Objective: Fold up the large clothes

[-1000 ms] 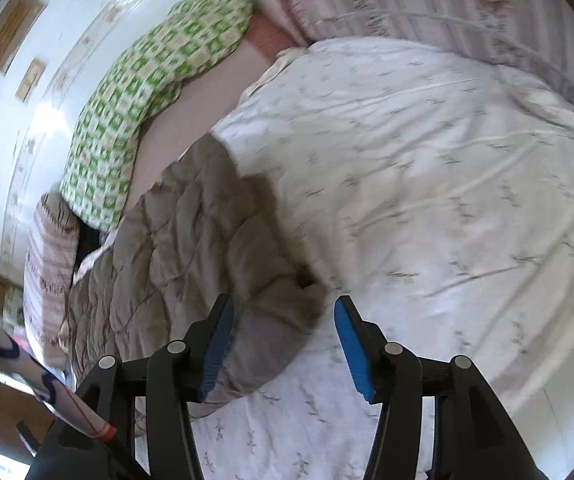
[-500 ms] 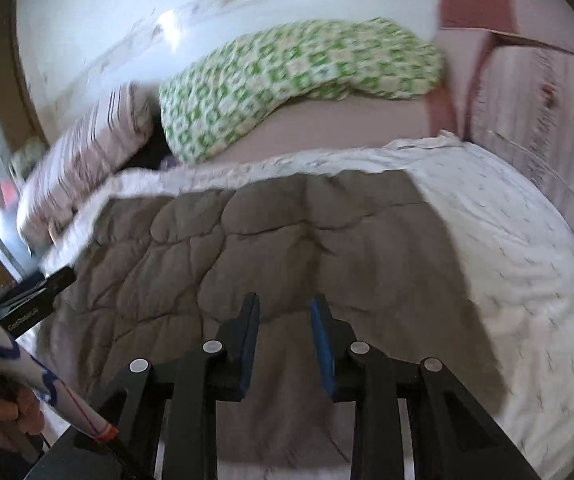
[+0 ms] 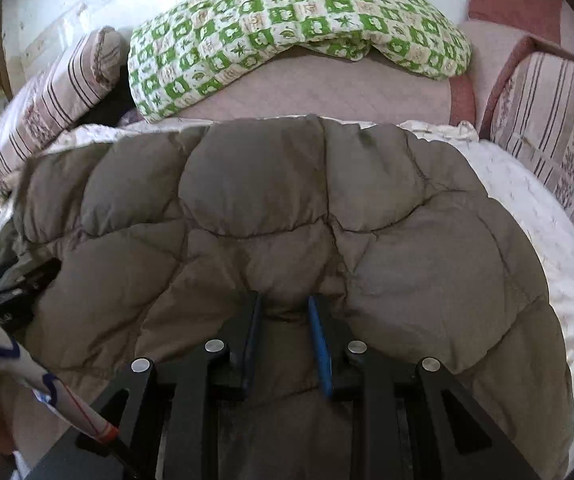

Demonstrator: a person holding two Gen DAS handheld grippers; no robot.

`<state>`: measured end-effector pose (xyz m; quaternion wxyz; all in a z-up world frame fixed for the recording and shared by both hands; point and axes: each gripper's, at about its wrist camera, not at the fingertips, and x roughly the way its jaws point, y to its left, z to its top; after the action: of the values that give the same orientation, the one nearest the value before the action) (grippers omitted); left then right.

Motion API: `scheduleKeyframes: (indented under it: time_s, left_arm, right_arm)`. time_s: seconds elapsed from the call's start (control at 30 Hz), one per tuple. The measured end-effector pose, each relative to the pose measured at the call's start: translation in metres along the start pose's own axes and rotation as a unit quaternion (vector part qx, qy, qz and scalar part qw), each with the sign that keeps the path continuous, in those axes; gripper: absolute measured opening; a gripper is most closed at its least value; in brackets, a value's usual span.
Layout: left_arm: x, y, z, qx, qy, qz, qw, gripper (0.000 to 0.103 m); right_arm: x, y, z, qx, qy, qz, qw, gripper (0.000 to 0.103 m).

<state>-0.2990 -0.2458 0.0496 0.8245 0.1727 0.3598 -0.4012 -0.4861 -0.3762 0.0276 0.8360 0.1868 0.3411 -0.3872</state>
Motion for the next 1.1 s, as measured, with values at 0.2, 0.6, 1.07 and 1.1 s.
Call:
scheduleKeyframes:
  time_s: [0.2,0.6,1.07,1.1]
  left_arm:
    - [0.005,-0.004,0.001,0.001,-0.008,0.009,0.9999,0.087]
    - [-0.057,-0.015,-0.025,0.014,-0.079,0.040,0.9960,0.087]
    - [-0.117,-0.021,-0.094,0.025,-0.077,0.062,0.9948,0.087]
    - [-0.116,-0.020,-0.096,0.024,-0.074,0.060,0.9951,0.087]
  right_arm:
    - [0.008,0.002,0.003,-0.008,-0.001,-0.007,1.000,0.027]
    - [-0.059,-0.005,-0.012,0.027,-0.061,0.005,0.998,0.032]
    - [-0.116,0.022,-0.072,0.007,-0.059,0.006,0.998,0.040]
    - [-0.114,0.022,-0.074,0.007,-0.055,0.004,0.998,0.040]
